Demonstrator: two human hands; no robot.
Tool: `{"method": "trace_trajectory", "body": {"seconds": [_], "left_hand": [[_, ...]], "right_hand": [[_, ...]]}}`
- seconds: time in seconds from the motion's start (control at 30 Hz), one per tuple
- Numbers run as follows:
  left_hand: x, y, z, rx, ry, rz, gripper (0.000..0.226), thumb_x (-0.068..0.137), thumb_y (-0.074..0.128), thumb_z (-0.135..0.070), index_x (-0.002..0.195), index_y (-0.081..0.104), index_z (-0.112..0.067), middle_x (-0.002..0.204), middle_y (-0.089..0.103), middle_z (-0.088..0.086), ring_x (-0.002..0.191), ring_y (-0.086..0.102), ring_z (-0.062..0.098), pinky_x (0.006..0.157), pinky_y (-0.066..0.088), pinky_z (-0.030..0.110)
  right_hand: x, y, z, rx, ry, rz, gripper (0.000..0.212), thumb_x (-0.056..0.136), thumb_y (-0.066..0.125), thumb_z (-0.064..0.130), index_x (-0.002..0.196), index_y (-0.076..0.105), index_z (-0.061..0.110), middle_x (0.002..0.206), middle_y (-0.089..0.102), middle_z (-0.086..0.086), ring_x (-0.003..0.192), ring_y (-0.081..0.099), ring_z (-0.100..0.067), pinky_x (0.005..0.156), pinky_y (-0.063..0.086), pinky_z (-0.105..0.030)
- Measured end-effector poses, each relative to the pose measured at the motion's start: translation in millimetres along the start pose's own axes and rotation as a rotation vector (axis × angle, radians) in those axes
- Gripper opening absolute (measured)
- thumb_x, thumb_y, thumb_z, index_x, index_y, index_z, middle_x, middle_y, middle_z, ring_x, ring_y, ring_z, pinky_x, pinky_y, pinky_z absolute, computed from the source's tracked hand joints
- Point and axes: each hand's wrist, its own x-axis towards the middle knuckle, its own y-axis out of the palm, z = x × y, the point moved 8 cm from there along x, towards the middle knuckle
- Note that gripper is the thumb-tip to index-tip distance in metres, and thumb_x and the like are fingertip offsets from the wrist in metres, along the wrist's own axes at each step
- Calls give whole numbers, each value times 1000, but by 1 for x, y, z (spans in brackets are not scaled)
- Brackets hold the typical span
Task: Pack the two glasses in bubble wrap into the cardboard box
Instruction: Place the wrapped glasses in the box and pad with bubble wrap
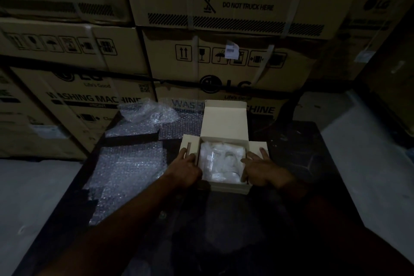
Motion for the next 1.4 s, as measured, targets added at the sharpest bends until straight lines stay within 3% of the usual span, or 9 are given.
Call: {"method": "trace_trajectory", "body": {"seconds": [0.23,0.33,0.43,0.53,0.6,0.8,1.03,1.17,1.4], "left_hand": [[12,0,0,-51,-51,35,36,97,42,-39,123,61,-25,134,54,8,135,27,30,112,-2,57],[15,-10,11,-155,-86,11,39,85,54,-47,121,62,-34,123,60,2,130,34,26,110,7,57],[20,-30,25,-199,-161,-120,53,80,58,-40,132,51,-34,135,52,-2,131,34,24,110,11,55],[31,-31,24,-183,-179,-94,82,80,60,-52,149,21,-29,155,25,-5,140,21,29,111,8,58],[42,-25,21,-155,-171,-62,100,75,64,-61,151,10,-26,157,21,-2,141,18,30,111,7,59],[61,-19,25,-116,-164,11,123,59,69,-73,152,7,-22,158,19,3,144,10,30,112,-3,59],[63,-18,30,-151,-162,17,124,55,67,-77,152,10,-23,158,19,10,145,7,31,112,-6,59],[55,-20,36,-168,-186,-109,118,60,62,-79,151,13,-21,155,25,8,144,14,29,112,-4,58],[42,-6,31,-173,-239,-86,121,65,62,-75,152,2,-17,153,30,11,142,16,32,111,-3,60]], "right_hand": [[5,5,1,42,-24,86,38,97,43,27,133,53,31,161,4,-5,147,-12,-28,113,-14,-58],[8,-16,-11,228,-25,-132,36,94,45,14,126,58,24,152,33,0,145,17,-17,119,0,-41],[14,-36,-26,305,30,-332,46,91,50,11,135,47,22,140,50,2,133,40,-13,116,8,-31],[26,-35,-24,249,34,-296,58,92,55,28,145,33,20,146,44,0,136,37,-16,117,8,-35],[31,-31,-23,259,41,-234,74,83,65,39,145,30,19,145,44,-3,136,36,-19,118,6,-39],[38,-15,-24,125,39,-91,122,63,76,57,151,7,10,156,21,-12,146,9,-21,116,-12,-52],[41,-15,-26,147,42,-169,120,62,74,62,151,12,12,157,22,-9,146,7,-21,114,-16,-51],[33,-16,-22,77,56,-269,112,67,65,68,149,16,10,152,32,-11,145,14,-22,114,-15,-55],[30,-7,-15,78,76,-206,102,80,61,59,151,8,8,156,23,-13,148,6,-20,115,-10,-55]]}}
